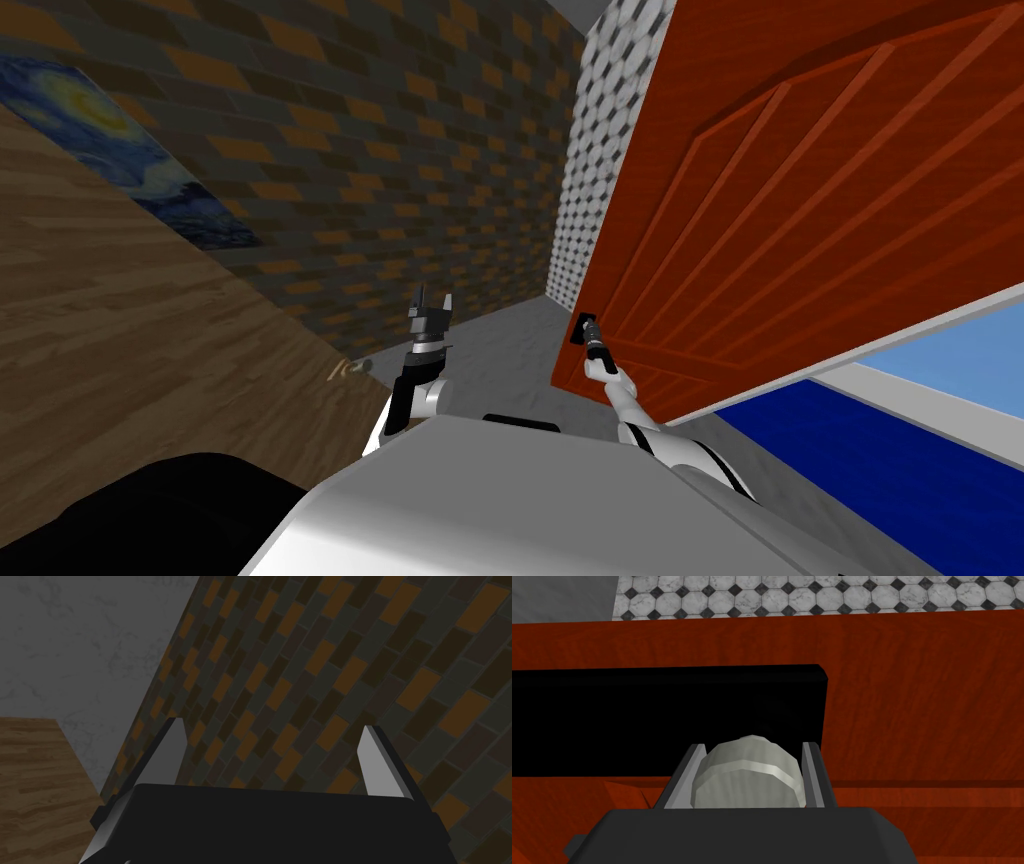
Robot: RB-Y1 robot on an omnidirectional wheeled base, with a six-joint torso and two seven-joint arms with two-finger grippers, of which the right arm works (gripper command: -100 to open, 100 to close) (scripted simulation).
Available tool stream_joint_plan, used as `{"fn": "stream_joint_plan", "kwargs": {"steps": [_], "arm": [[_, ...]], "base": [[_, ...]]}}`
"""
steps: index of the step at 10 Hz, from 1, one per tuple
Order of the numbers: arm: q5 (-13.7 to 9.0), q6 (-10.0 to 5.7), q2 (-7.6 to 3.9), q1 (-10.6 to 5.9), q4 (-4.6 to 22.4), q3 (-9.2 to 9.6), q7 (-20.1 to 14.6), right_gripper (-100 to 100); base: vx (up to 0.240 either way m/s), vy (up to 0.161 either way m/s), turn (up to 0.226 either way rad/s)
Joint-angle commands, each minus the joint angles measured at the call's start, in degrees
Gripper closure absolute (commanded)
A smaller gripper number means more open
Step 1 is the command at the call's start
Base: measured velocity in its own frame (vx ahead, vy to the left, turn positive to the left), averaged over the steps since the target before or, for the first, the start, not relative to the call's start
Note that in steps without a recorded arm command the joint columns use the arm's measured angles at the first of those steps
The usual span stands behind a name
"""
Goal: Push the door open
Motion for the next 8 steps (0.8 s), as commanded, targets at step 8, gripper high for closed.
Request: {"fn": "stream_joint_plan", "kwargs": {"steps": [8], "arm": [[-1.5, -0.46, -1.77, 0.64, 0.5, -4.84, 1.7, 100]], "base": [[0.184, 0.077, -0.061]]}}
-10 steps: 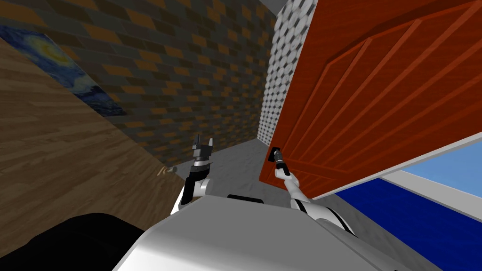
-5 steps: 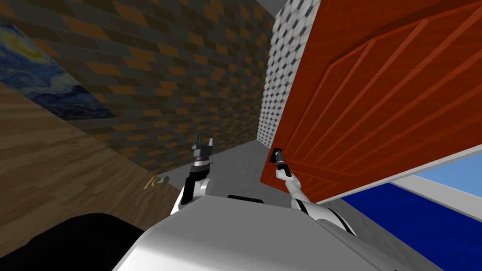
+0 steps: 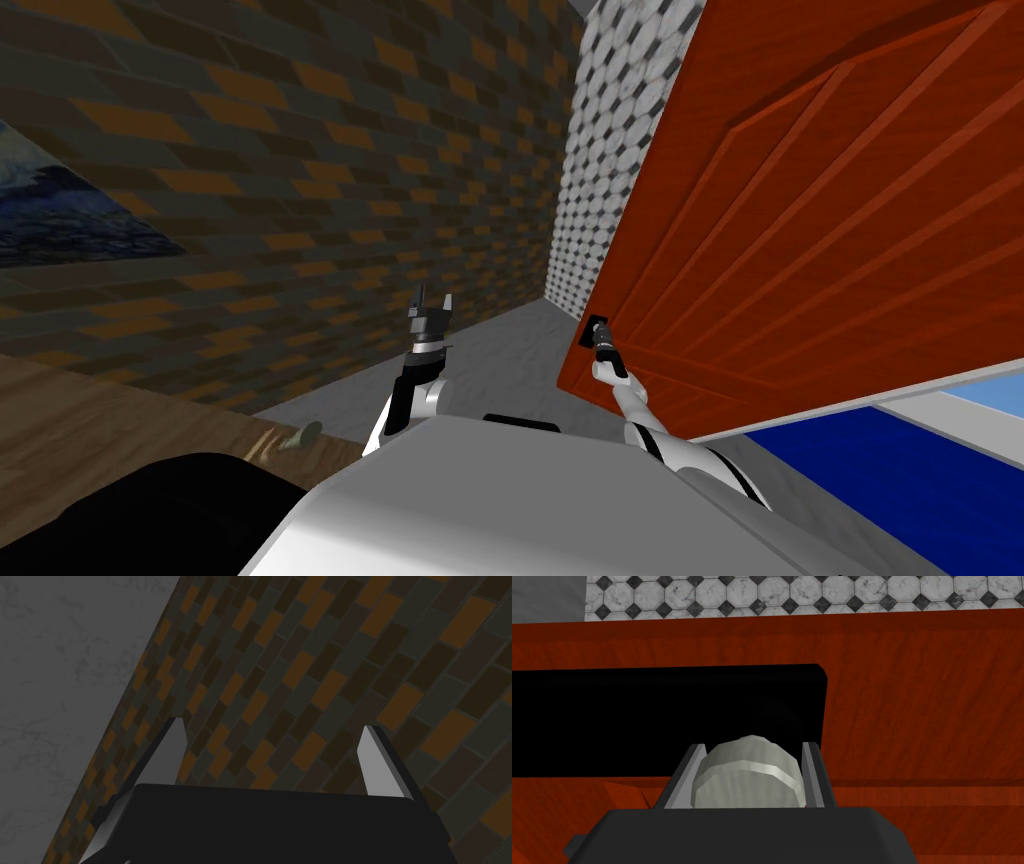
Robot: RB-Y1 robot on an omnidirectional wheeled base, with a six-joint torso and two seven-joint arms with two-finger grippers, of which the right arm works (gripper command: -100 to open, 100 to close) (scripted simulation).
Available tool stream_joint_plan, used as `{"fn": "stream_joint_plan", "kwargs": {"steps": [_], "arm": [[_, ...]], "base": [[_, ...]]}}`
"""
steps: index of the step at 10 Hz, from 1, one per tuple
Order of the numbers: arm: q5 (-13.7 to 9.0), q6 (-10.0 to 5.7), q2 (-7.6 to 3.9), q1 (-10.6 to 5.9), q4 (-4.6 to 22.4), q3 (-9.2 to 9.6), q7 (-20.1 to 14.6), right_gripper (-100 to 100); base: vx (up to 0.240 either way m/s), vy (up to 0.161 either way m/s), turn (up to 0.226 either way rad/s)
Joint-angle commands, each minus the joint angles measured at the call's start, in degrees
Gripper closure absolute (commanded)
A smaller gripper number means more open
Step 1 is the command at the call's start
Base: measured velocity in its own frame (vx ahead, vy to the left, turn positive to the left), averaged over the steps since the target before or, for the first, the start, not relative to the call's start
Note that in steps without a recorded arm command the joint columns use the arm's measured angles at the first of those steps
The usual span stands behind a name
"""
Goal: Push the door open
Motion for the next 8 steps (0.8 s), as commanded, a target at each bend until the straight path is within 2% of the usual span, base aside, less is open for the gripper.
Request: {"fn": "stream_joint_plan", "kwargs": {"steps": [1, 4, 5, 8], "arm": [[-0.3, 0.07, -0.25, 0.12, -0.2, -1.29, 0.7, 100], [-0.7, -0.06, -0.72, 0.28, 0.0, -2.57, 1.1, 100], [-0.7, -0.12, -0.55, 0.42, 0.5, -2.25, 1.0, 100], [-1.3, -0.26, -1.28, 0.65, 0.6, -4.14, 1.6, 100]], "base": [[0.156, 0.092, -0.087], [0.184, 0.061, -0.052], [0.081, 0.007, -0.020], [0.190, 0.037, -0.048]]}}
